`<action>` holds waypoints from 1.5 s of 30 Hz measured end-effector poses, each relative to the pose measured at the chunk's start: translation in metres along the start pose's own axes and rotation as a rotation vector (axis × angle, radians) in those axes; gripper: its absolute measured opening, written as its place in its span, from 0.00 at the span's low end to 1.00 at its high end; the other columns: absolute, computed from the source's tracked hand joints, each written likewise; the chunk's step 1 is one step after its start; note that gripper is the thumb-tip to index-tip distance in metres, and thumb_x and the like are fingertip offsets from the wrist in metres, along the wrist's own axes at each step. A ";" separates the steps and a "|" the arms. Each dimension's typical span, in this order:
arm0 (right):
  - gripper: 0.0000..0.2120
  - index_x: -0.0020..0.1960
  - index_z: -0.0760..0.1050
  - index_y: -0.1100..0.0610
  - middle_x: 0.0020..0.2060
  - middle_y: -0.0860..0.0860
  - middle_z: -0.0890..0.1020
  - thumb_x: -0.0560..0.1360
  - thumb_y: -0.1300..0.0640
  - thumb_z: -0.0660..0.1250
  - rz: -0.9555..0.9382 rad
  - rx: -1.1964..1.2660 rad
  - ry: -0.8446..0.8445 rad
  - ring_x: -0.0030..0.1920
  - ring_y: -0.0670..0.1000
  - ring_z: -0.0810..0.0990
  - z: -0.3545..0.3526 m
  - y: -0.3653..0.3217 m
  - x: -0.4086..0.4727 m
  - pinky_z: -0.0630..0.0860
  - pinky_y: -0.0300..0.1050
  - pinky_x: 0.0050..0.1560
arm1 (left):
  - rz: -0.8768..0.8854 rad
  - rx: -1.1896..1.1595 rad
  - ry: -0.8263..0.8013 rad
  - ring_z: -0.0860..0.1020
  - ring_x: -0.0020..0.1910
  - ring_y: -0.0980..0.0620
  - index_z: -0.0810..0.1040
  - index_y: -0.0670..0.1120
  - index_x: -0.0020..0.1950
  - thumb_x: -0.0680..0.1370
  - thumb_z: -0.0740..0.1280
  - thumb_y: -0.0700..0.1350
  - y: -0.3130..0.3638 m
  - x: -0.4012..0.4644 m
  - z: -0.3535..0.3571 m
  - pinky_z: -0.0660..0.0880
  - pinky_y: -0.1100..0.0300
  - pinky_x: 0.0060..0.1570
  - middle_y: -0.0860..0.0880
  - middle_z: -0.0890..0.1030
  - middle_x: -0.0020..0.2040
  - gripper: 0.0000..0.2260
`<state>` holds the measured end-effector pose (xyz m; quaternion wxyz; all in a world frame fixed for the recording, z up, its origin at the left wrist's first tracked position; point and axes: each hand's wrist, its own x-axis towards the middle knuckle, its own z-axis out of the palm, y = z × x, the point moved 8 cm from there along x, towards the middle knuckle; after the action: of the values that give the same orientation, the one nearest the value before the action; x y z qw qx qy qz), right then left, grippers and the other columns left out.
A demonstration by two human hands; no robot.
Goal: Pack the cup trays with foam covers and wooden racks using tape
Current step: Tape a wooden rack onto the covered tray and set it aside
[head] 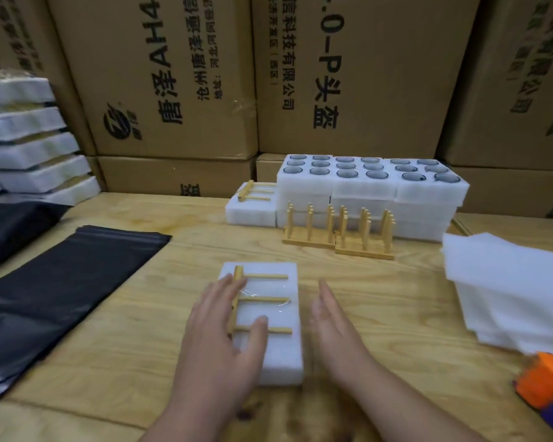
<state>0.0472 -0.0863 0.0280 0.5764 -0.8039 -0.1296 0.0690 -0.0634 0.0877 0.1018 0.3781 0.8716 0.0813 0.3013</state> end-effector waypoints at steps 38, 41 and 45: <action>0.34 0.80 0.58 0.45 0.82 0.48 0.55 0.77 0.32 0.47 0.179 -1.037 0.118 0.81 0.48 0.49 -0.099 0.064 0.011 0.48 0.59 0.79 | 0.157 0.700 -0.129 0.61 0.76 0.53 0.67 0.63 0.73 0.68 0.68 0.69 -0.092 0.152 0.104 0.35 0.44 0.76 0.59 0.68 0.75 0.35; 0.34 0.79 0.59 0.44 0.82 0.48 0.55 0.77 0.32 0.48 0.175 -1.037 0.128 0.81 0.49 0.50 -0.099 0.066 0.011 0.49 0.59 0.79 | 0.159 0.702 -0.150 0.61 0.76 0.53 0.67 0.63 0.73 0.68 0.68 0.69 -0.098 0.164 0.108 0.36 0.43 0.77 0.59 0.68 0.75 0.35; 0.33 0.79 0.59 0.44 0.82 0.48 0.56 0.77 0.33 0.49 0.172 -1.033 0.134 0.81 0.48 0.50 -0.099 0.066 0.012 0.48 0.59 0.80 | 0.155 0.695 -0.180 0.61 0.76 0.52 0.68 0.64 0.73 0.67 0.68 0.70 -0.105 0.179 0.113 0.36 0.43 0.77 0.59 0.68 0.75 0.35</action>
<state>0.0925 -0.1927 -0.0016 0.1041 -0.9936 -0.0434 -0.0084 0.1561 0.1586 0.0503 0.0409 0.9747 0.0788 0.2054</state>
